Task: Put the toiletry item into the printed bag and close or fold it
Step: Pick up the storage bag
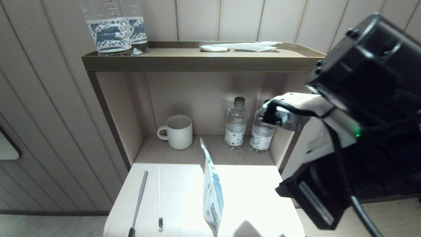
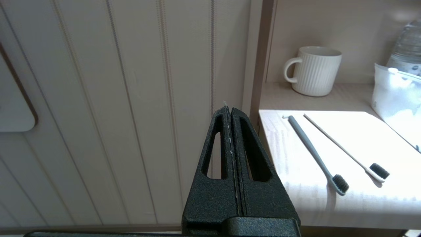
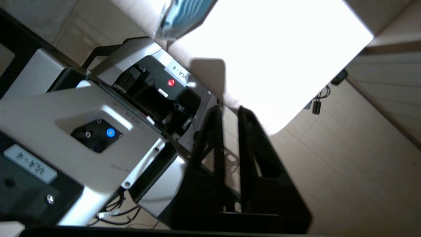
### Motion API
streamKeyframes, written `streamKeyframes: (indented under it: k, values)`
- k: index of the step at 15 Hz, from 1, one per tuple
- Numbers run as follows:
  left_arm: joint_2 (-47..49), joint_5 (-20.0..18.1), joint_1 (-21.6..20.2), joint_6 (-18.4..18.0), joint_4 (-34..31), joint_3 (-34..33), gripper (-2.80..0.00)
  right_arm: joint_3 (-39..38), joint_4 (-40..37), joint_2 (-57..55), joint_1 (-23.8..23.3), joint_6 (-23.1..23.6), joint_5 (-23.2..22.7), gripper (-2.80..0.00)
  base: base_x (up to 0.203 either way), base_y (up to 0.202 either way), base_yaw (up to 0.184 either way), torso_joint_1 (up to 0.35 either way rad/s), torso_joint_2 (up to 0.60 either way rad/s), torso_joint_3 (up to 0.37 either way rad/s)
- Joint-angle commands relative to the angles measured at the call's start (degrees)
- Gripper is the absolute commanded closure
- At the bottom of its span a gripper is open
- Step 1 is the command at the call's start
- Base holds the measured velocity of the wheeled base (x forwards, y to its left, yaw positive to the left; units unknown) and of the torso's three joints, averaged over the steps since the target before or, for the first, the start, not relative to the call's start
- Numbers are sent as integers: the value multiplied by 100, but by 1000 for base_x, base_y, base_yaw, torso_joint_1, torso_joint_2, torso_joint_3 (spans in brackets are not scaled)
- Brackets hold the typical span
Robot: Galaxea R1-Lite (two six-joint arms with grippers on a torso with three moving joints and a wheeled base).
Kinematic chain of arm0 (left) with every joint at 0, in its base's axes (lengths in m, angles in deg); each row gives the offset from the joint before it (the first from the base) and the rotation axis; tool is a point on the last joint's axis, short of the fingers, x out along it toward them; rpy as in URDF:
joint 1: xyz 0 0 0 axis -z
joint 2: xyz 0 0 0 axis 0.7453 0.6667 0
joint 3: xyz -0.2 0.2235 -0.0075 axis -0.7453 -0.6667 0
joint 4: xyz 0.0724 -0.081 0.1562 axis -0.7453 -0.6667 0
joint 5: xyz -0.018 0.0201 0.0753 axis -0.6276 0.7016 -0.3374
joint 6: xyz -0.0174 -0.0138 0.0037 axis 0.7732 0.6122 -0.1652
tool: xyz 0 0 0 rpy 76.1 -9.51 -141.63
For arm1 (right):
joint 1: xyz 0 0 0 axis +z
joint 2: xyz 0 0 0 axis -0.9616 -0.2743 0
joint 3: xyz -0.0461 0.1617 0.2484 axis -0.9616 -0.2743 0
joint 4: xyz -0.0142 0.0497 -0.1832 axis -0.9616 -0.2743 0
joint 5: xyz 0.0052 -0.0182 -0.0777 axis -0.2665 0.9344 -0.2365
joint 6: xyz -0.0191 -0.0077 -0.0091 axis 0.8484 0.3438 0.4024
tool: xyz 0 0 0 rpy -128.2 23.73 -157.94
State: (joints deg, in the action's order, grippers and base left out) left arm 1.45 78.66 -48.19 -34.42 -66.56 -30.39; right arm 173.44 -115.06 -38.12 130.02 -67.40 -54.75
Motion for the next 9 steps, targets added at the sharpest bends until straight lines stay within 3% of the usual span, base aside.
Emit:
streamKeyframes:
  k: [1, 4, 9]
  values:
    - [-2, 0, 0, -2, 8, 0, 0, 527, -34, -846, 103, -8, 58, -280, 0, 0, 0, 0, 0, 0]
    - [-2, 0, 0, -2, 8, 0, 0, 1174, 14, -1550, 109, 13, 91, -280, 0, 0, 0, 0, 0, 0]
    - [-2, 0, 0, -2, 8, 0, 0, 1214, 768, -2368, 46, -9, 82, -280, 0, 0, 0, 0, 0, 0]
